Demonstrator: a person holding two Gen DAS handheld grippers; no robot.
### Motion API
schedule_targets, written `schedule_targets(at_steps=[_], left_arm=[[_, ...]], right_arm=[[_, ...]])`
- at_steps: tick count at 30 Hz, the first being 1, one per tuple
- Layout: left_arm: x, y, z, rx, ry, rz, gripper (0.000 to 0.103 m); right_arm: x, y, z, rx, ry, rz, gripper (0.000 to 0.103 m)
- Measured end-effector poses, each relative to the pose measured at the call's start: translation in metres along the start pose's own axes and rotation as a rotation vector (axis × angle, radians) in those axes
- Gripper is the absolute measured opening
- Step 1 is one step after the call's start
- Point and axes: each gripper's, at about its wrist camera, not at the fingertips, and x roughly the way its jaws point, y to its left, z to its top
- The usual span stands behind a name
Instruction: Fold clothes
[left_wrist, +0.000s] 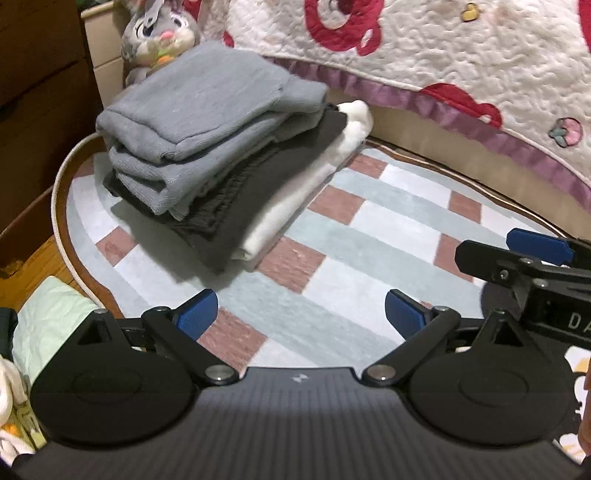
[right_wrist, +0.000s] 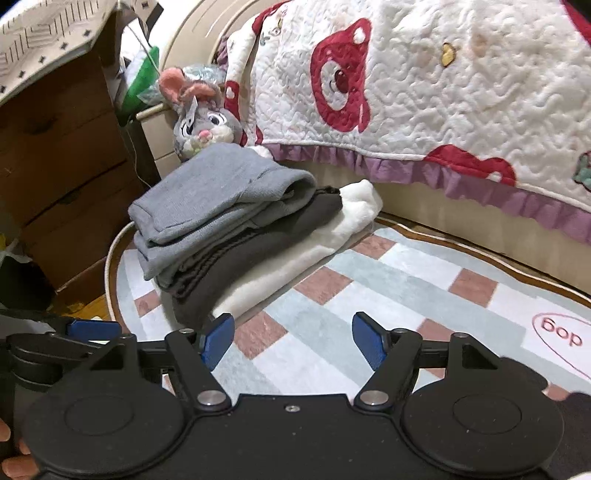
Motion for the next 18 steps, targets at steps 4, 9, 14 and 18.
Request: schedule_targets(at_steps=[4, 9, 14, 18], left_arm=[[-0.013, -0.007, -0.019, -0.022, 0.018, -0.021, 0.099], [-0.023, -0.012, -0.036, -0.020, 0.006, 0.008, 0.099], [-0.028, -0.015, -0.039, -0.010, -0.003, 0.049, 0.099], [-0.032, -0.019, -0.041, 0.014, -0.021, 0.097, 0.099]], right_arm=[[-0.021, -0.005, -0.010, 0.000, -0.015, -0.001, 0.079], [-0.029, -0.009, -0.027, 0.085, -0.085, -0.042, 0.081], [-0.035, -0.006, -0.032, 0.079, -0.104, -0.017, 0.081], [-0.041, 0.001, -0.031, 0.010, -0.107, 0.004, 0.081]])
